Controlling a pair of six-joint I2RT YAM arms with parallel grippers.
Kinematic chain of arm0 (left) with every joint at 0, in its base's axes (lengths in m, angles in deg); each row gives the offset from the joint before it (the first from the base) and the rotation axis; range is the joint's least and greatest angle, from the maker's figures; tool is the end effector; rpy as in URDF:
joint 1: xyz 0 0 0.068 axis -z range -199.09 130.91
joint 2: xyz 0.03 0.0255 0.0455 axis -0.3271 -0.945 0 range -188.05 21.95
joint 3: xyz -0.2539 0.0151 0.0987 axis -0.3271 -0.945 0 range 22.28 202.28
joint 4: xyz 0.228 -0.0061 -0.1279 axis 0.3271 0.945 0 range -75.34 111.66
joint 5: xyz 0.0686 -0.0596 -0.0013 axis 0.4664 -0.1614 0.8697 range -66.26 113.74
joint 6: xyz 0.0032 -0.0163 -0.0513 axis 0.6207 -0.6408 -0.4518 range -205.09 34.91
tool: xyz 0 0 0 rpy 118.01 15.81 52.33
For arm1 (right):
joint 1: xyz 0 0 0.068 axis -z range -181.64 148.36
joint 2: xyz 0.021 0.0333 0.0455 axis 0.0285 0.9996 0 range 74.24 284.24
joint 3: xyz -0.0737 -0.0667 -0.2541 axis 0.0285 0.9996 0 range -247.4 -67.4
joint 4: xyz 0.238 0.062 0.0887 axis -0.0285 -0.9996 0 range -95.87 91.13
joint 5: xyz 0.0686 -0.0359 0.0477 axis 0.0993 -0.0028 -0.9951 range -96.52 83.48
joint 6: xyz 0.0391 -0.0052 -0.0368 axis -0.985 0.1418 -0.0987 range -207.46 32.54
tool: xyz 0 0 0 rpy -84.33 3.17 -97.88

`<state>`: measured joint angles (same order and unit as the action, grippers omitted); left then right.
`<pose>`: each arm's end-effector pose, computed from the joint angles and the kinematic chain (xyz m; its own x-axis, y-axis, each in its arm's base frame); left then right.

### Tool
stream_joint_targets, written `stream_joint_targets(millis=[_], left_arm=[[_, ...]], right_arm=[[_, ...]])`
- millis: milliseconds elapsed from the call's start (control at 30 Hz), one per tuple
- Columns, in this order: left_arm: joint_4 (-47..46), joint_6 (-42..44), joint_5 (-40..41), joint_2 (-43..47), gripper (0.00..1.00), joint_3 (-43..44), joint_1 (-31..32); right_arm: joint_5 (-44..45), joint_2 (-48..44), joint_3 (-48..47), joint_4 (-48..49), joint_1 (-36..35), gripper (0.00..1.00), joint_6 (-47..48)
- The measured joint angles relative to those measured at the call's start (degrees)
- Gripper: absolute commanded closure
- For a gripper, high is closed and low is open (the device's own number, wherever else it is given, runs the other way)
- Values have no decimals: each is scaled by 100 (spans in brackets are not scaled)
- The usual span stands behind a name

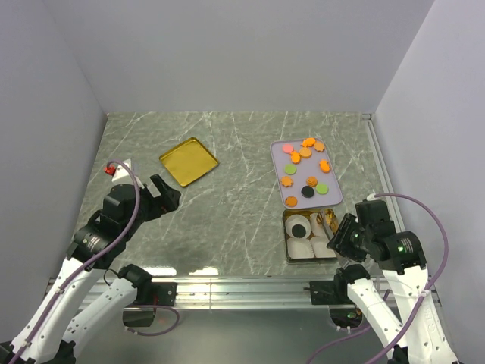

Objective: Pack the cookies

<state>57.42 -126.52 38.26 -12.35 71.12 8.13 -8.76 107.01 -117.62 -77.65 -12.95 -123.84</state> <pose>0.1104 -0.0467 0.3306 -0.4783 -0.4744 -0.7391 -0.0936 0.8643 -0.4942 0.0649 0.0143 0.2910 -0.8199 0.4403 -0.3659 0.3376 0.8881 0.3120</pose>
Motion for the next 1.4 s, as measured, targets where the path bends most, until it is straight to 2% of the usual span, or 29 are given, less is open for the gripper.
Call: stream_joint_targets(millis=[500, 800, 967, 1233, 1300, 1400], left_arm=[[0, -2, 37, 11, 1, 0, 4], [2, -2, 39, 42, 1, 0, 7], [2, -2, 37, 42, 1, 0, 15], [2, -2, 37, 42, 1, 0, 15], [0, -2, 37, 42, 1, 0, 15], [0, -2, 37, 42, 1, 0, 15]], right_arm=[[26, -2, -57, 7, 0, 48, -11], [28, 184, -704, 4, 0, 49, -70], [72, 533, -1069, 15, 0, 49, -20], [2, 1464, -1126, 374, -61, 48, 83], [17, 1694, -1137, 581, -225, 48, 68], [164, 2221, -1255, 868, -883, 48, 0]])
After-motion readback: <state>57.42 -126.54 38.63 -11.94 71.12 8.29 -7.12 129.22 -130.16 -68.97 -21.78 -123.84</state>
